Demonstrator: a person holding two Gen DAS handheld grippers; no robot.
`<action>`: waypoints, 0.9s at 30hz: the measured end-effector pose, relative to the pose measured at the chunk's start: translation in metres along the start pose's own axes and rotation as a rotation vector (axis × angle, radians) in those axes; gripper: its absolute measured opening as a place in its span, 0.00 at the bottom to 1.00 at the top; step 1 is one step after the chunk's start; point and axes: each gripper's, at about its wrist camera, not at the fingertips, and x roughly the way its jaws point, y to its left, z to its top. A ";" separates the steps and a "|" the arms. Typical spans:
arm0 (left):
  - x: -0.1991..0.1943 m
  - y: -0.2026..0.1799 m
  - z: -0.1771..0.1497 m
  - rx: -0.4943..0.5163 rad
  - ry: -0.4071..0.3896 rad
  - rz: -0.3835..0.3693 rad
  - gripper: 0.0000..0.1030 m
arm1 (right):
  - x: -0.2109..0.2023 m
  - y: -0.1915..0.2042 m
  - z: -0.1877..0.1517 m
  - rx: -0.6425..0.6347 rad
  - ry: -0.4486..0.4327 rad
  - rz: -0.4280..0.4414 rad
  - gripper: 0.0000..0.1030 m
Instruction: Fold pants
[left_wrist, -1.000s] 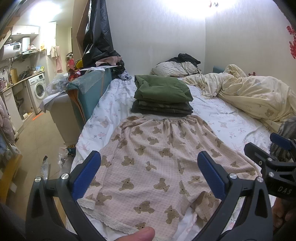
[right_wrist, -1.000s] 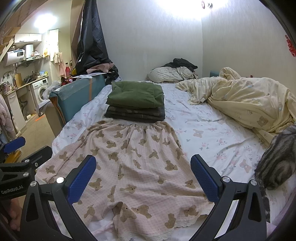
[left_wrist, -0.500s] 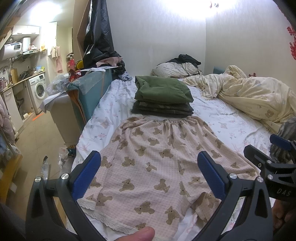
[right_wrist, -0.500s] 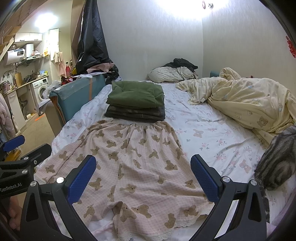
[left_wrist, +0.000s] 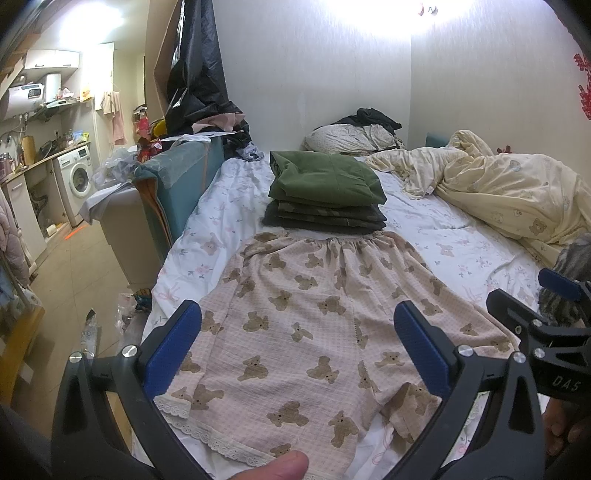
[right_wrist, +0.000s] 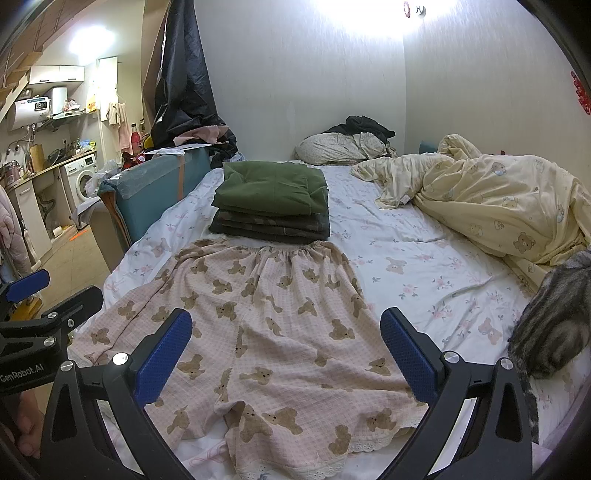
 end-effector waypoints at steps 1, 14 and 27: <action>0.000 0.000 0.000 0.001 0.000 0.000 1.00 | 0.000 0.000 0.000 0.000 0.001 0.000 1.00; 0.005 0.000 0.003 -0.003 0.044 0.011 1.00 | 0.023 -0.060 -0.015 0.217 0.194 0.017 1.00; 0.017 0.015 0.004 -0.077 0.135 -0.016 1.00 | 0.088 -0.219 -0.079 0.724 0.519 -0.132 0.77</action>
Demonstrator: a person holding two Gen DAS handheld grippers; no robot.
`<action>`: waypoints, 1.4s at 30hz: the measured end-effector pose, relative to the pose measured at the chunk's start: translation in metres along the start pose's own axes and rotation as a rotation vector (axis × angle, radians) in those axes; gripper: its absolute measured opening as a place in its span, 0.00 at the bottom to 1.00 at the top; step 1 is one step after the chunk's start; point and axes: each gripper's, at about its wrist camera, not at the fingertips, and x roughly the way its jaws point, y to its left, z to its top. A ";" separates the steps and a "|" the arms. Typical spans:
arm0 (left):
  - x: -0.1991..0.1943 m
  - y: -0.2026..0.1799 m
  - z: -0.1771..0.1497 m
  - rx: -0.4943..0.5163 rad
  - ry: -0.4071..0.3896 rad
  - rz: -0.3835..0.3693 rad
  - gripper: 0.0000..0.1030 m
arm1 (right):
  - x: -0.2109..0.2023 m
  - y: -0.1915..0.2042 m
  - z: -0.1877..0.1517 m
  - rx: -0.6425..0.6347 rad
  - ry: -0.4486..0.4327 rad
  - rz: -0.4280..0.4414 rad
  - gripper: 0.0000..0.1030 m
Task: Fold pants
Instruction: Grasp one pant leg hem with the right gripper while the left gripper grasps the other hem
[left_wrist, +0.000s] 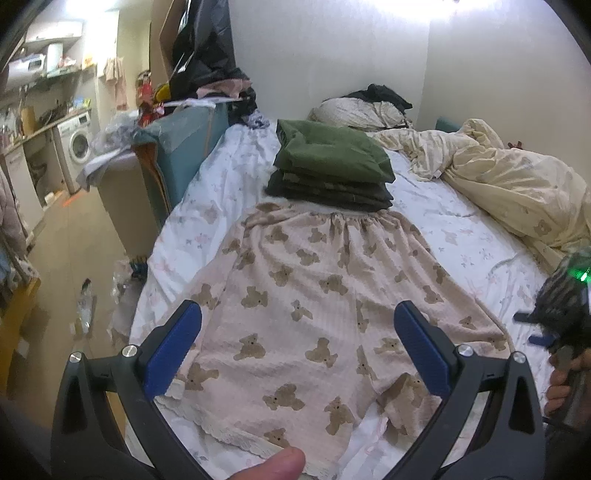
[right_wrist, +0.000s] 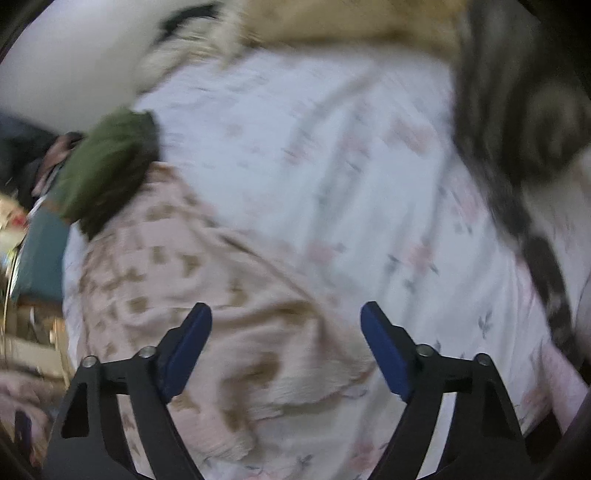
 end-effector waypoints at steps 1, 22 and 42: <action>0.001 0.001 0.000 -0.005 0.005 -0.002 1.00 | 0.011 -0.009 0.000 0.025 0.023 -0.031 0.72; 0.063 -0.010 0.015 0.021 0.293 -0.023 1.00 | -0.053 0.064 -0.025 -0.286 -0.111 0.150 0.04; 0.361 -0.235 0.140 0.254 0.545 -0.163 0.83 | 0.018 0.119 -0.086 -0.462 0.249 0.294 0.04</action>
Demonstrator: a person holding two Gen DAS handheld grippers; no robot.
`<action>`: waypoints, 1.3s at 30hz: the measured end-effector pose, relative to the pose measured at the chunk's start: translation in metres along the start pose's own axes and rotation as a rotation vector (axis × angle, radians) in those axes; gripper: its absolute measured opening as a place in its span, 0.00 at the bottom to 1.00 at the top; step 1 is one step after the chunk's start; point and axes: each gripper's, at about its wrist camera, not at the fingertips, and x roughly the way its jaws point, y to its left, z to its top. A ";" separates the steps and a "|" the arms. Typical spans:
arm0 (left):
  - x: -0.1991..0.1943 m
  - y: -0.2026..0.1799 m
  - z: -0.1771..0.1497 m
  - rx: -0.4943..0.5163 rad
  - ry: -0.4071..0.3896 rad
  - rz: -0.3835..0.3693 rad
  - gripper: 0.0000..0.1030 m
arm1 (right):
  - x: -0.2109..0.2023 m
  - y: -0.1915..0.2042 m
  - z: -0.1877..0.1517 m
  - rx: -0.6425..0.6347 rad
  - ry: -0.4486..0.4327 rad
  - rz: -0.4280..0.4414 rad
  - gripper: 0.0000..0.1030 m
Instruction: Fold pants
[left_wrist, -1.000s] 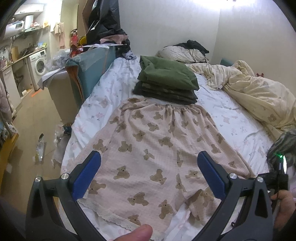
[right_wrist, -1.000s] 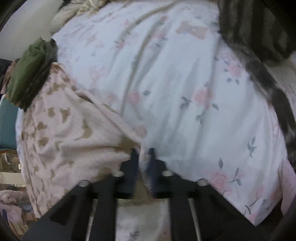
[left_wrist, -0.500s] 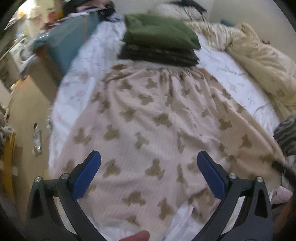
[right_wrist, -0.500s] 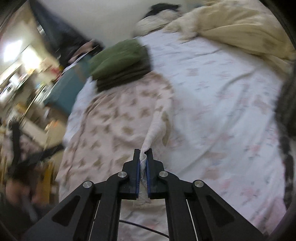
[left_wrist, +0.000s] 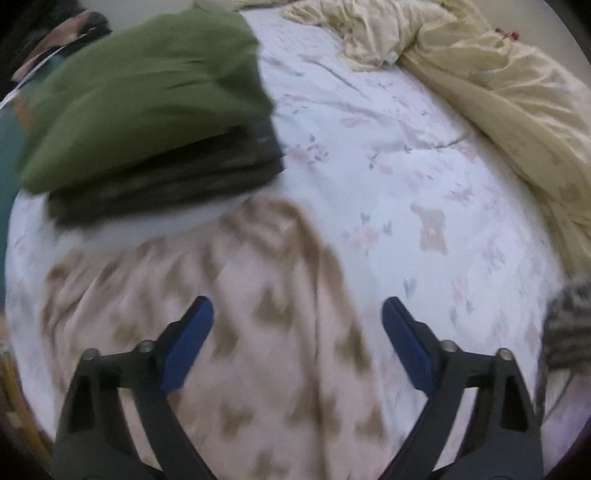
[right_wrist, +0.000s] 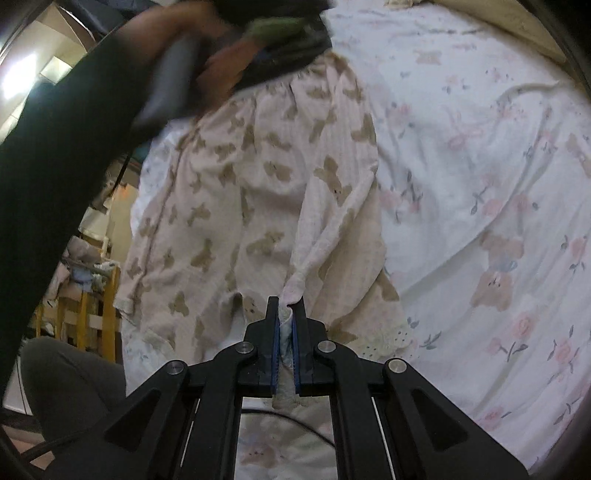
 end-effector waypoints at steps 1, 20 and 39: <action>0.015 -0.004 0.009 0.000 0.018 0.007 0.77 | 0.003 0.000 0.000 0.000 0.012 0.002 0.04; -0.031 0.060 0.023 0.169 -0.021 0.003 0.01 | -0.025 0.069 -0.002 -0.267 -0.078 0.123 0.04; -0.019 0.270 -0.017 0.190 0.064 0.254 0.03 | 0.091 0.286 0.010 -0.582 0.106 0.328 0.04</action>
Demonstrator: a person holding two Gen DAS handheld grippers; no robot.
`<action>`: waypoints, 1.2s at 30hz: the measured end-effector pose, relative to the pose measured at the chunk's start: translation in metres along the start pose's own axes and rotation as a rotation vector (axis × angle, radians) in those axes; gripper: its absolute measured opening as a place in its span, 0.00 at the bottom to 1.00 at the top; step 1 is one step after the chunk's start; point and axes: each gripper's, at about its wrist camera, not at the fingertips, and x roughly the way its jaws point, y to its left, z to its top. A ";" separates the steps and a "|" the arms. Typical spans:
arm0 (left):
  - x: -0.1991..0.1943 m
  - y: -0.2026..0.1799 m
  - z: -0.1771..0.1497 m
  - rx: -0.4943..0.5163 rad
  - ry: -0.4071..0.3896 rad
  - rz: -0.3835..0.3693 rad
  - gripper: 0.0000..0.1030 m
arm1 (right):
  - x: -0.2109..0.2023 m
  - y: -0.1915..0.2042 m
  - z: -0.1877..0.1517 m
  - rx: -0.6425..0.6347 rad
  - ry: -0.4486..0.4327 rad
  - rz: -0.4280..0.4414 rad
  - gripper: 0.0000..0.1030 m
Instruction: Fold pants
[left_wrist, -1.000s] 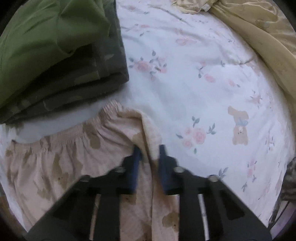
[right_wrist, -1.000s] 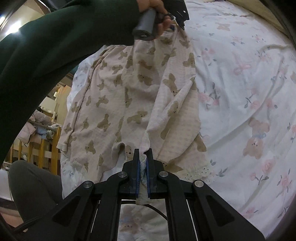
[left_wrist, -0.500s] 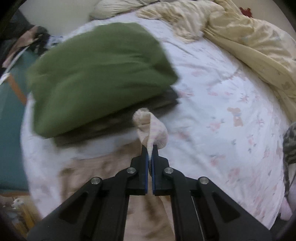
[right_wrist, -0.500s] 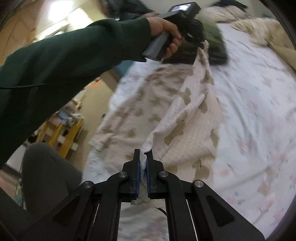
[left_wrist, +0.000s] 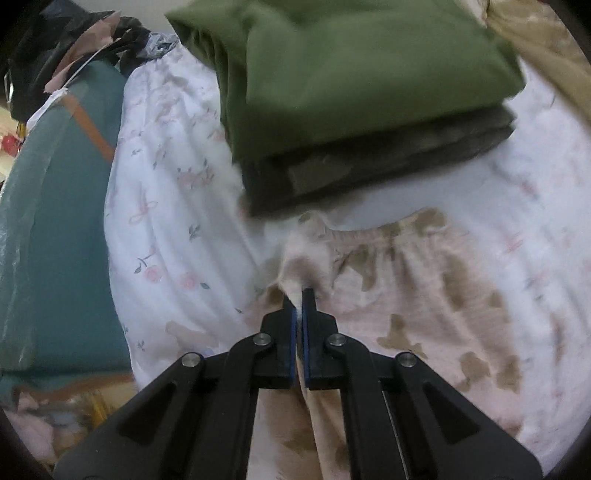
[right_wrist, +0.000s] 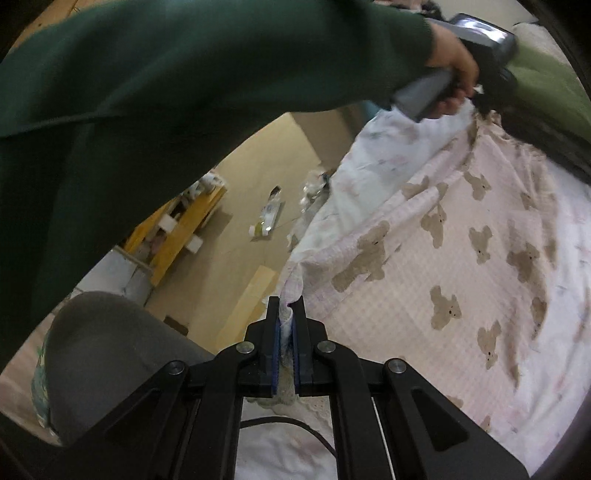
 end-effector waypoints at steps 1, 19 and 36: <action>0.009 0.003 -0.003 0.002 -0.001 0.009 0.05 | 0.008 0.001 0.003 0.003 0.005 0.001 0.04; -0.066 0.123 -0.179 -0.326 -0.103 -0.257 0.84 | 0.058 0.003 0.003 0.054 0.083 -0.015 0.04; -0.031 0.033 -0.343 -0.120 0.188 -0.524 0.75 | 0.036 -0.011 -0.055 0.150 0.039 -0.051 0.56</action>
